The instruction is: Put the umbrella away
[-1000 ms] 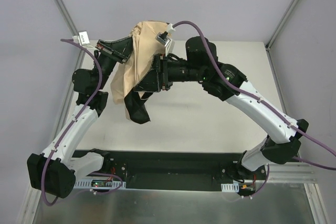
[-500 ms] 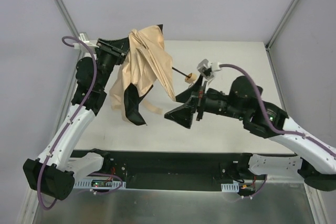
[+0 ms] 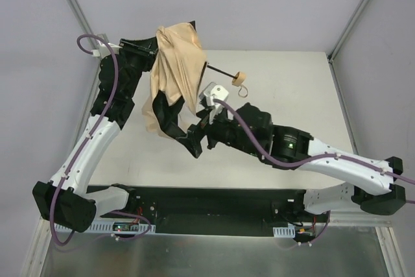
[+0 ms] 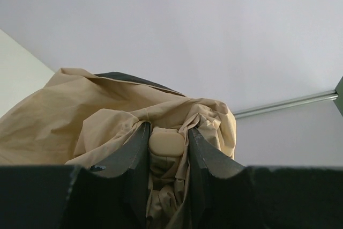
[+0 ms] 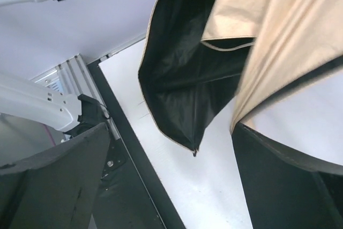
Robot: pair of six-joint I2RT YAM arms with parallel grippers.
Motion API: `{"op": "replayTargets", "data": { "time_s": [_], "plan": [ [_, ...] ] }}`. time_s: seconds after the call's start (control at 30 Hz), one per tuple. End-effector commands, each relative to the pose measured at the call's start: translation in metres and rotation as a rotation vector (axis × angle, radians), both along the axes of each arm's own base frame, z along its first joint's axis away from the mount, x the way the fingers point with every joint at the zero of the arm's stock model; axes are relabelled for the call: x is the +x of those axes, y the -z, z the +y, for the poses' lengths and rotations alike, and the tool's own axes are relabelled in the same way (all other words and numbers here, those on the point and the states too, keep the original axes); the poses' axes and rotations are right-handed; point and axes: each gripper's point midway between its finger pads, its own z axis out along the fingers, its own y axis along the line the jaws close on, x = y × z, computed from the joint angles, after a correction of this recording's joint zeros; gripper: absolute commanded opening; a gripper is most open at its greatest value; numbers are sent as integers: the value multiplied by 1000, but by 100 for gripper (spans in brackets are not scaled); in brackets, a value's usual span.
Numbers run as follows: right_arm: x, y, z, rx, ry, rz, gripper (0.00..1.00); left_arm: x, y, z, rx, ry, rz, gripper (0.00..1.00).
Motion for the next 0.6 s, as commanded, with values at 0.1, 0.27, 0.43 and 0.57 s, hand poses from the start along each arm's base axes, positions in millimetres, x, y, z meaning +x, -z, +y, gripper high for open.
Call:
{"op": "replayTargets", "data": {
  "time_s": [0.1, 0.27, 0.43, 0.57],
  "plan": [
    [2, -102, -103, 267, 76, -38, 96, -33, -81, -1, -70, 66, -460, 0],
    [-22, -121, -114, 354, -72, 106, 96, -54, -79, 5, -98, 54, -677, 0],
    [-18, -73, -84, 179, -93, 100, 96, -57, -113, 4, 4, 28, -709, 0],
    [10, -50, -39, 17, 9, -35, 96, -48, -112, 7, 16, -4, -522, 0]
  ]
}}
